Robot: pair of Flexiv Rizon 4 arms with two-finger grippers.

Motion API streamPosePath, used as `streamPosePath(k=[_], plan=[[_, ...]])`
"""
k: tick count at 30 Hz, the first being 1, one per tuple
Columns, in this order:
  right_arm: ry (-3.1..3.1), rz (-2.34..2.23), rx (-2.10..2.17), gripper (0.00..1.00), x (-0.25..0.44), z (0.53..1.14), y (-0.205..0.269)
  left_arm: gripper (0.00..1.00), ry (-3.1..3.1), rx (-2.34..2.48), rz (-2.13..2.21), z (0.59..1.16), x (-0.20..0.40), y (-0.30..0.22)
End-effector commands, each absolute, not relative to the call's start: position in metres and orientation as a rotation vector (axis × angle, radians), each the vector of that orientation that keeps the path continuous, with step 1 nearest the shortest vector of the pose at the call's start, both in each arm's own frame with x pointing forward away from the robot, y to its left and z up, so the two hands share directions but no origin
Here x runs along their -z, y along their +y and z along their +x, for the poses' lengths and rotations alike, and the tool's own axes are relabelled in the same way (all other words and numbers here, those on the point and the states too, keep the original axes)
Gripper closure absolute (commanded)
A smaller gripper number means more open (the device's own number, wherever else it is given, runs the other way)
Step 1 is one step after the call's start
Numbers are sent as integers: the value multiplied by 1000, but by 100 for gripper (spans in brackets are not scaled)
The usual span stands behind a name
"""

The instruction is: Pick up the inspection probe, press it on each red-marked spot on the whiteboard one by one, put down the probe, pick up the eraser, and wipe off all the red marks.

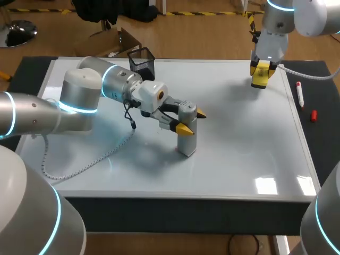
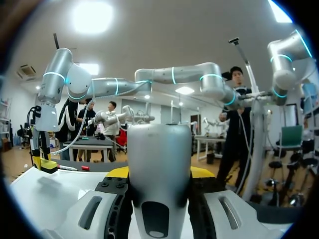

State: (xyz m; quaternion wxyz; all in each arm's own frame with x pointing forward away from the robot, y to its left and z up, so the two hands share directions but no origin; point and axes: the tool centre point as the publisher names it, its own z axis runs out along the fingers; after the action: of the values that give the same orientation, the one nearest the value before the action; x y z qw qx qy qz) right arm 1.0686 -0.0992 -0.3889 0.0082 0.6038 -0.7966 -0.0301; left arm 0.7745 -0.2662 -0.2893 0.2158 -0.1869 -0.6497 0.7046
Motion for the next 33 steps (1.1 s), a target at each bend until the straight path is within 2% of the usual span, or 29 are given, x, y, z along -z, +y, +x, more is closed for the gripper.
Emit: streamPosePath(k=[1,12,27,33], plan=[[-2484,1888,91,100,388,1070,-100,100,-1803,-1951,-516,776,294,-266],[-2484,1888,91,100,388,1070,-100,100,-1807,-1949,-511,775,294,-264],[-2484,1888,91,100,388,1070,-100,100,-1813,-2008,-540,783,265,-251],[-2484,1888,91,100,388,1070,-100,100,-1843,-2089,-499,808,251,-222]])
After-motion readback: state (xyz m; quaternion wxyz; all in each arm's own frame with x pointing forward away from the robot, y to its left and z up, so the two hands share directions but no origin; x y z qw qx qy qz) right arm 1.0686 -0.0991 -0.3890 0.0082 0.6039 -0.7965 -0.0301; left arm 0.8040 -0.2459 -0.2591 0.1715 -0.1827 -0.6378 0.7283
